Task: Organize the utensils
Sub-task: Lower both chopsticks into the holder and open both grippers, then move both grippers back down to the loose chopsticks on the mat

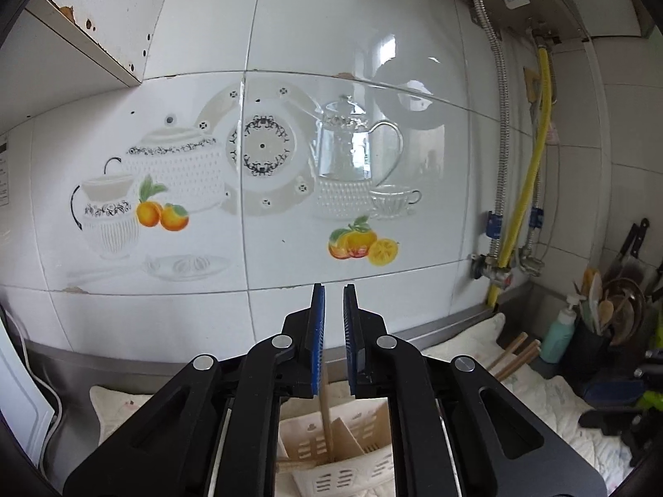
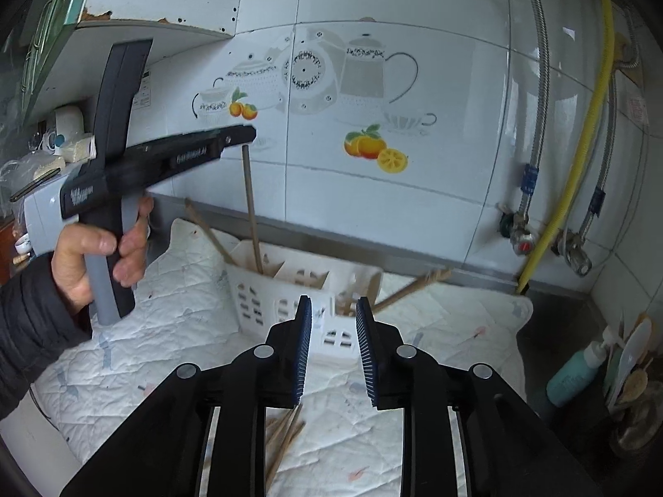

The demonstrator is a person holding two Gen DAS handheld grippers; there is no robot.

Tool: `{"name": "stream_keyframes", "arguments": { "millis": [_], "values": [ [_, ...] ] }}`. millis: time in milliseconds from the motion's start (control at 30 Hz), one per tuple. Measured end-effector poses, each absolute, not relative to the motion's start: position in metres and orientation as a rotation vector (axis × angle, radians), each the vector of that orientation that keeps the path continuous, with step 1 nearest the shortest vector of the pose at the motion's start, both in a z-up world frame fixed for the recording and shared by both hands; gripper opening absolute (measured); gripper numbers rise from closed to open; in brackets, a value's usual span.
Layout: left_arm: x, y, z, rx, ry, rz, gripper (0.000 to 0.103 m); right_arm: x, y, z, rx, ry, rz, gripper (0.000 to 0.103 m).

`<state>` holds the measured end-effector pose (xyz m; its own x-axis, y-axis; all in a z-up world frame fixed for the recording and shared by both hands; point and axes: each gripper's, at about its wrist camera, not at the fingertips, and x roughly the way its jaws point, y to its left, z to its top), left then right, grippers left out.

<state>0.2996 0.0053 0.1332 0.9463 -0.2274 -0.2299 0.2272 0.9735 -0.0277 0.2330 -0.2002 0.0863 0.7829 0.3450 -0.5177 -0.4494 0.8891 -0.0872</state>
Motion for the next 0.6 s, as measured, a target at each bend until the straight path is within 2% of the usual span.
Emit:
{"name": "stream_keyframes", "arguments": {
  "millis": [200, 400, 500, 600],
  "values": [
    [0.268, 0.009, 0.148, 0.006, 0.204, -0.238, 0.027, 0.189, -0.208, 0.045, -0.159, 0.574, 0.436, 0.022],
    [0.214, 0.018, 0.146, -0.012, 0.226, -0.275, 0.033, 0.145, -0.215, -0.010, -0.103, 0.667, 0.423, 0.022],
    [0.181, 0.019, 0.131, 0.015, 0.238, -0.277, 0.040, 0.125, -0.217, -0.036, -0.086, 0.707, 0.409, 0.022],
    [0.150, 0.021, 0.112, 0.028, 0.269, -0.288, 0.043, 0.112, -0.220, -0.058, -0.037, 0.747, 0.413, 0.022]
  ]
}}
